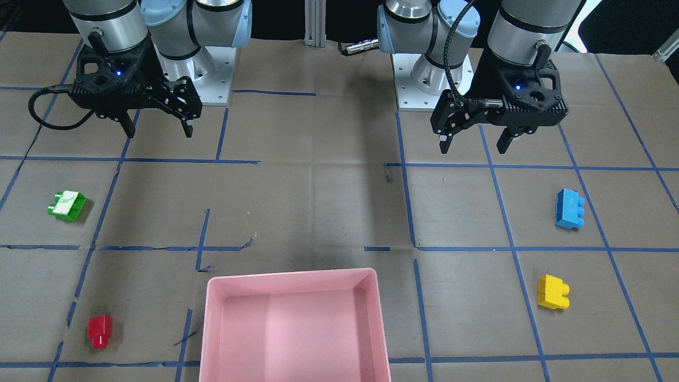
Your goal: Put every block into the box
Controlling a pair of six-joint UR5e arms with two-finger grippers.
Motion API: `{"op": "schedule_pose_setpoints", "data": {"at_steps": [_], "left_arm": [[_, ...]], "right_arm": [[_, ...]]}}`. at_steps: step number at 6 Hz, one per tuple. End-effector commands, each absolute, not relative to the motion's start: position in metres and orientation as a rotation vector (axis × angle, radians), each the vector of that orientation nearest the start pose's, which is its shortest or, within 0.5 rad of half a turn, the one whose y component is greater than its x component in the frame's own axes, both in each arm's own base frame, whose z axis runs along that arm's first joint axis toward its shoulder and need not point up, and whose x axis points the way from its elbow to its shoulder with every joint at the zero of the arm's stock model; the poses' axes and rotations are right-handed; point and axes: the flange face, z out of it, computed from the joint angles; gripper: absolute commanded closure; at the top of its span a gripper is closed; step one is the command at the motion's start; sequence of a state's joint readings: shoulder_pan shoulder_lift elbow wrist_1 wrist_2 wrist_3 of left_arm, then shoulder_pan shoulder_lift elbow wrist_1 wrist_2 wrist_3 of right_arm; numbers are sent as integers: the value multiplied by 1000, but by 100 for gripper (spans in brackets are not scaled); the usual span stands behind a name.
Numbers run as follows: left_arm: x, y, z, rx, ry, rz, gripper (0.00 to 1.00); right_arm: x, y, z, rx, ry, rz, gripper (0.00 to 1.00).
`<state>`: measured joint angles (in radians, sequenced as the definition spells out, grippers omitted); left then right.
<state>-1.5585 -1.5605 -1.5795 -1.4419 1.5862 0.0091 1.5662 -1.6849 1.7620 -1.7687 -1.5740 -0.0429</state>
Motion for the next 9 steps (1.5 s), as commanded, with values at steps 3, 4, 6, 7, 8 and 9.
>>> {"op": "schedule_pose_setpoints", "data": {"at_steps": [3,4,6,7,8,9], "left_arm": [[-126,-500,502,-6,3118,-203,1],[-126,-499,503,-4,3116,-206,1],[-124,-501,504,7,3114,-210,1],[-117,-506,505,-4,3113,-219,1],[-97,-516,502,-51,3109,-240,1],[-49,-533,495,-60,3108,-239,1]], "right_arm": [[131,-454,468,-60,3140,-190,0],[131,-454,468,-60,3141,-190,0],[129,-455,465,-72,3144,-181,0],[122,-457,461,-72,3150,-176,1],[96,-462,457,-67,3155,-163,1],[53,-467,455,-15,3157,-157,1]]}}
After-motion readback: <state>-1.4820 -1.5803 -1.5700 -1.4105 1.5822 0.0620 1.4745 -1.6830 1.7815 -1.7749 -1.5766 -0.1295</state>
